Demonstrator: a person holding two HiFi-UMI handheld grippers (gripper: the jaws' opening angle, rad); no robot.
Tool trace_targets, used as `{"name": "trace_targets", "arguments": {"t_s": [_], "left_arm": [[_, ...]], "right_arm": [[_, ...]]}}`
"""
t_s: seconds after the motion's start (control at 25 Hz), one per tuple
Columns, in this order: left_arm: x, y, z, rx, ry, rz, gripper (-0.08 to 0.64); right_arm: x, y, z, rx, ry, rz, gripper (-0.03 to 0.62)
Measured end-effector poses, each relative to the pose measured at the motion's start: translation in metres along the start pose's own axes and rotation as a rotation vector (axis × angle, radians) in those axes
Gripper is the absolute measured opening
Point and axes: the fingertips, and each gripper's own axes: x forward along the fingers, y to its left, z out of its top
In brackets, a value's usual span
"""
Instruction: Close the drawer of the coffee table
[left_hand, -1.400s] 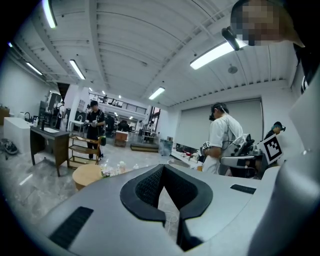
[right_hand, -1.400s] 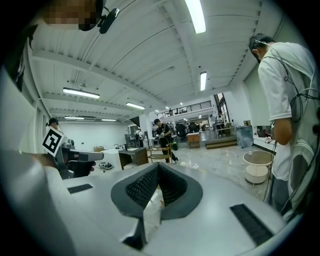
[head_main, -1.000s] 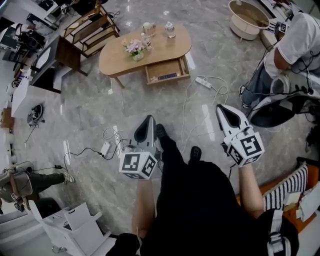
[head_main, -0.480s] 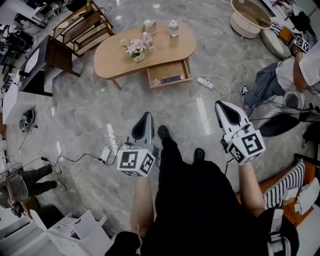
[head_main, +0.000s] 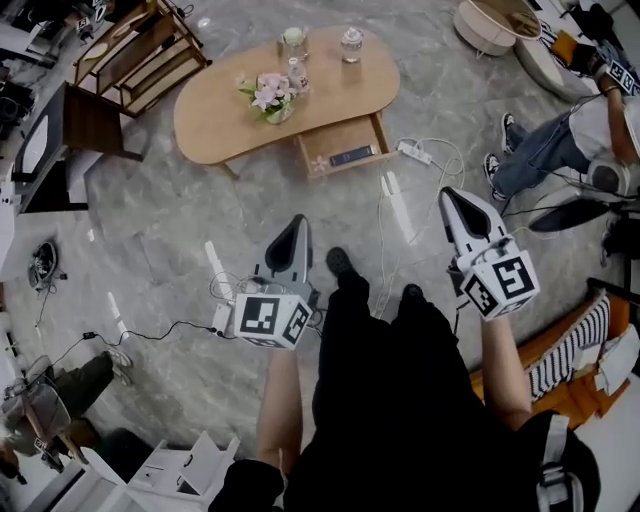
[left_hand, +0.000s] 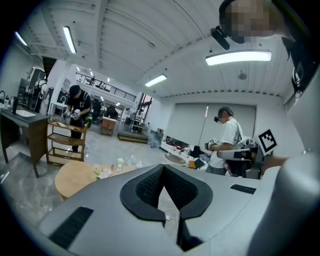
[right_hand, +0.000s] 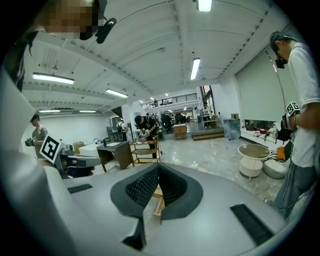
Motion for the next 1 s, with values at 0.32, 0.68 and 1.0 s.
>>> {"name": "trace_targets", "arguments": {"t_s": [0.32, 0.68, 1.0], "left_arm": [[0.047, 0.037, -0.013, -0.007, 0.041, -0.078, 0.012], [0.1, 0.039, -0.053, -0.015, 0.076, -0.058, 0.012], [0.158, 0.035, -0.136, -0.026, 0.078, 0.025, 0.012]], "right_arm": [[0.039, -0.014, -0.01, 0.014, 0.049, -0.07, 0.012], [0.075, -0.062, -0.054, 0.012, 0.114, -0.046, 0.012], [0.108, -0.134, -0.144, -0.021, 0.148, 0.012, 0.012]]}}
